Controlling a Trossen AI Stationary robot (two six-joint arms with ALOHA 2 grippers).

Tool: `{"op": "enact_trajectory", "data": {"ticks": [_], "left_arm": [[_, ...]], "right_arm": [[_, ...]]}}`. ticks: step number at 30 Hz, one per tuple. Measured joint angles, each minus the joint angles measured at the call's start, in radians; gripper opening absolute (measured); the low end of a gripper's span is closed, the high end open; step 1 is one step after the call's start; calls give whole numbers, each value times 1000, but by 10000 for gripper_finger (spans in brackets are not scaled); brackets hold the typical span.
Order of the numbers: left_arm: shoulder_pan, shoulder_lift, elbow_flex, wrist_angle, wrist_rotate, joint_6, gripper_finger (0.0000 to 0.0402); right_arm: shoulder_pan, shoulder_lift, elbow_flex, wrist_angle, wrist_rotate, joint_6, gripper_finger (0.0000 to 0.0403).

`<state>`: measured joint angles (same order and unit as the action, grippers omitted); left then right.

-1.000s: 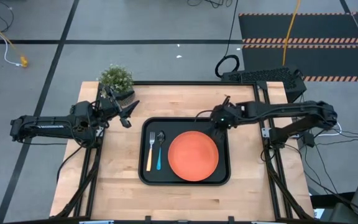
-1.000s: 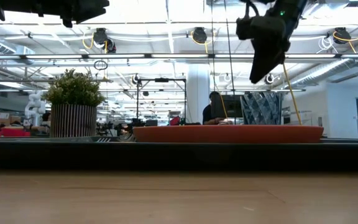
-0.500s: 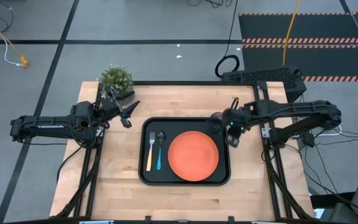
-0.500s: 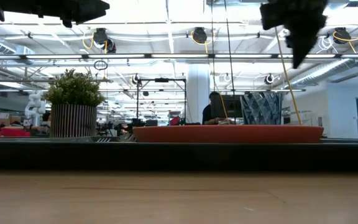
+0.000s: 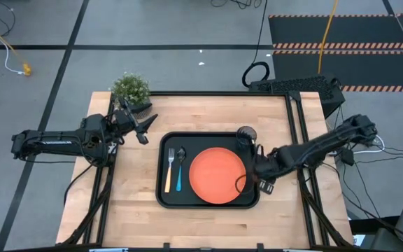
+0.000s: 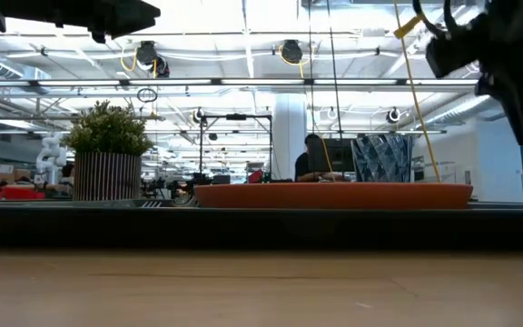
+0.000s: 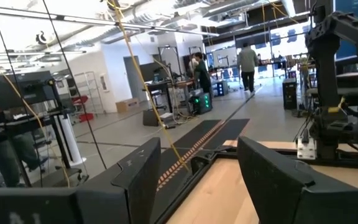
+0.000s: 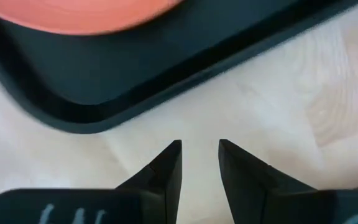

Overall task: Pick and place plate/cup/fork/spoon on tray
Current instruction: Adjust the black table tray

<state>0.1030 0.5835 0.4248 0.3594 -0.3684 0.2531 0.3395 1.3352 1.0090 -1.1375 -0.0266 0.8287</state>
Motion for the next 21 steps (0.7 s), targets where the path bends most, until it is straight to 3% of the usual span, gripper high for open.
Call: {"op": "enact_trajectory", "data": {"ticks": [5, 12, 21], "left_arm": [[0, 0, 0, -17, -1, 4, 216], [0, 0, 0, -16, -1, 11, 216], [0, 0, 0, -15, -1, 7, 216]], "right_arm": [[37, 0, -67, 47, 41, 21, 95], [41, 1, -173, 252, 50, 3, 95], [40, 1, -213, 219, -79, 51, 95]]}}
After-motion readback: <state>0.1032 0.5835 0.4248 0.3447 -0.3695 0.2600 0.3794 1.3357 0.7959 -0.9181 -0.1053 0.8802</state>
